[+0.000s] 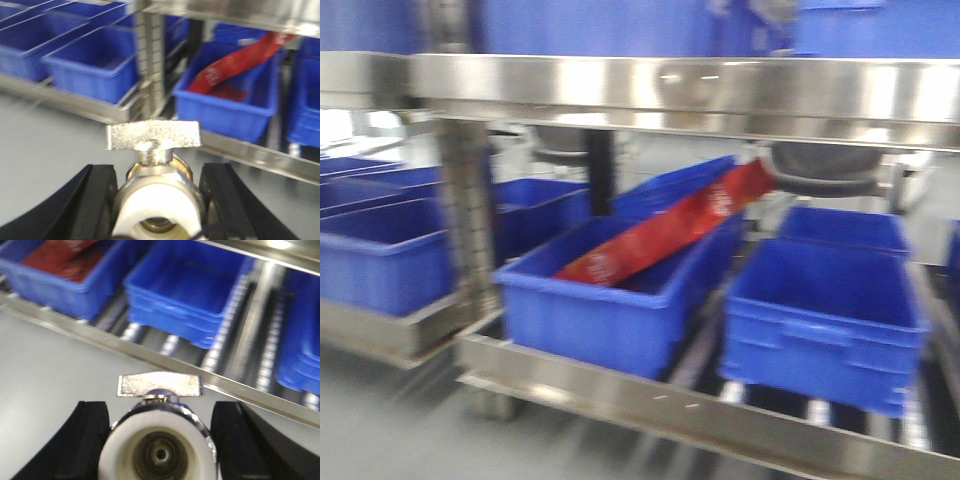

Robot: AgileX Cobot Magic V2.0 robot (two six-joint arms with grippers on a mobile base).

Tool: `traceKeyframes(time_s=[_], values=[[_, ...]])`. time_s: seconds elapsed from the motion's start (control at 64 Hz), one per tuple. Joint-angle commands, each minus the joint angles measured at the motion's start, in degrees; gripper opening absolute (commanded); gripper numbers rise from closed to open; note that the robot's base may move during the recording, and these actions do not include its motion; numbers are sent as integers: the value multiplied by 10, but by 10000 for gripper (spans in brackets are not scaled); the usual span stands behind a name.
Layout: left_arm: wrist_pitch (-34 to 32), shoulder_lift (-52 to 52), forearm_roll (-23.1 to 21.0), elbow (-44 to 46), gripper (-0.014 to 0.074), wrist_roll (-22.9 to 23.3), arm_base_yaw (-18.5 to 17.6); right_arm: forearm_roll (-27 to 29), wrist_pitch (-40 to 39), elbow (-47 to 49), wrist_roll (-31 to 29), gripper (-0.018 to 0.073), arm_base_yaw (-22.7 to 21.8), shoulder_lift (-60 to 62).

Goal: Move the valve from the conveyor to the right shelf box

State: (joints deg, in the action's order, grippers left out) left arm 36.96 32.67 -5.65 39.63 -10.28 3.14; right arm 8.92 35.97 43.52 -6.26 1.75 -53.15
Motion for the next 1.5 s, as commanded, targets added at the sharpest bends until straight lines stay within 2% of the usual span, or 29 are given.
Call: traceKeyframes(time_s=[0.0,1.484], values=[[-34,-4,-7,2,-111,4,-2,-2,-34,4,-4,-163,-3,8],[-34,-4,-7,2,-111,4,-2,-2,-34,4,-4,-163,-3,8]])
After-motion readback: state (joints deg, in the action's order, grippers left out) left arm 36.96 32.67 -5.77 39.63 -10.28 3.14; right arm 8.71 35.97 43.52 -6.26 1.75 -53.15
